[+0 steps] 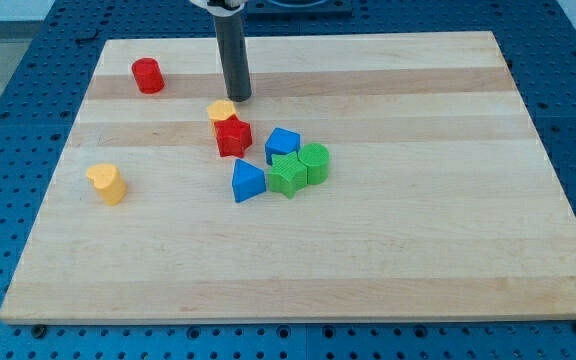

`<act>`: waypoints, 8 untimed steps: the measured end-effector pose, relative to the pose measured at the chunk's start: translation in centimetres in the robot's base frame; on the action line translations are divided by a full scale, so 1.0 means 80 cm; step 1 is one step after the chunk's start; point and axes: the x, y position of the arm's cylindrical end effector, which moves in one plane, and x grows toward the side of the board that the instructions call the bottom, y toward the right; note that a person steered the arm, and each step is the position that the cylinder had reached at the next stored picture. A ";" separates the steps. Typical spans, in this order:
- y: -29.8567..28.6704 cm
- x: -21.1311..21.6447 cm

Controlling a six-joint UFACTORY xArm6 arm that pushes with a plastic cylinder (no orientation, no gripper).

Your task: Push the red circle towards the yellow hexagon

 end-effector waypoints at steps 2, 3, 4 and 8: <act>-0.038 -0.084; -0.082 -0.129; -0.139 -0.133; -0.173 0.024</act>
